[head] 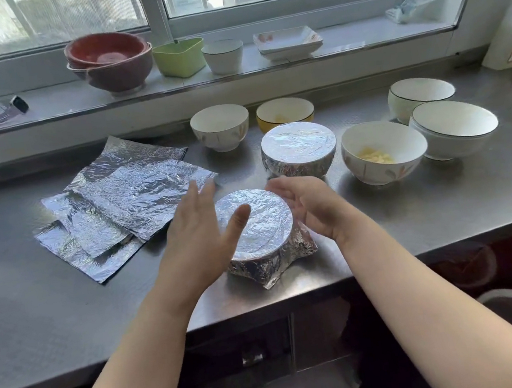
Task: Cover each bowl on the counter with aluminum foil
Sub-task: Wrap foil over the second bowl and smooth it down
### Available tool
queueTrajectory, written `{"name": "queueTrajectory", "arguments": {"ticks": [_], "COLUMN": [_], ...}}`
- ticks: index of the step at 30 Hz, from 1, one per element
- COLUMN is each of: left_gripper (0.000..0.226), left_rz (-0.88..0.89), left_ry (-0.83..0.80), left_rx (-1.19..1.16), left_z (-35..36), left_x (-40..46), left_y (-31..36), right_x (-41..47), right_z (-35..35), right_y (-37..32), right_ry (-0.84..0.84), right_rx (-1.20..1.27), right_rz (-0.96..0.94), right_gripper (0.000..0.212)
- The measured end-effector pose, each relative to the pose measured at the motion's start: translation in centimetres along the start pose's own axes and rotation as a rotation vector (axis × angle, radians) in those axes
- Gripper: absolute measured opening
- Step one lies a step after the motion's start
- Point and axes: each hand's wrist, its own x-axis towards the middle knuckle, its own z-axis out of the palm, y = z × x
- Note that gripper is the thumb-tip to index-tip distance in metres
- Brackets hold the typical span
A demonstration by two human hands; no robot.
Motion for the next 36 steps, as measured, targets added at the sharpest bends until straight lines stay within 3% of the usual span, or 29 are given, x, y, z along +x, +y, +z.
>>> {"name": "queueTrajectory", "arguments": {"ticks": [3, 5, 10, 13, 18, 36], "left_gripper": [0.099, 0.105, 0.123, 0.124, 0.127, 0.114], "left_rz": [0.221, 0.270, 0.251, 0.242, 0.238, 0.185], "left_ry": [-0.036, -0.109, -0.180, -0.155, -0.136, -0.104], "left_rx": [0.181, 0.229, 0.247, 0.251, 0.269, 0.295], "left_z": [-0.1, 0.2, 1.1, 1.5, 1.7, 2.1], "left_x": [0.9, 1.3, 1.6, 1.6, 1.6, 1.4], "left_y": [0.5, 0.7, 0.2, 0.2, 0.2, 0.5], "right_x": [-0.9, -1.6, -3.6, -4.2, -3.8, -1.6], "right_z": [-0.6, -0.8, 0.9, 2.0, 2.5, 1.9], "right_y": [-1.1, -1.5, -0.3, 0.5, 1.1, 3.5], "right_ry": [0.050, 0.070, 0.031, 0.033, 0.040, 0.039], "right_rx": [0.024, 0.053, -0.033, 0.007, 0.050, 0.141], "right_rz": [-0.079, -0.123, -0.168, -0.163, -0.121, -0.093], "right_gripper": [0.037, 0.034, 0.022, 0.049, 0.049, 0.045]}}
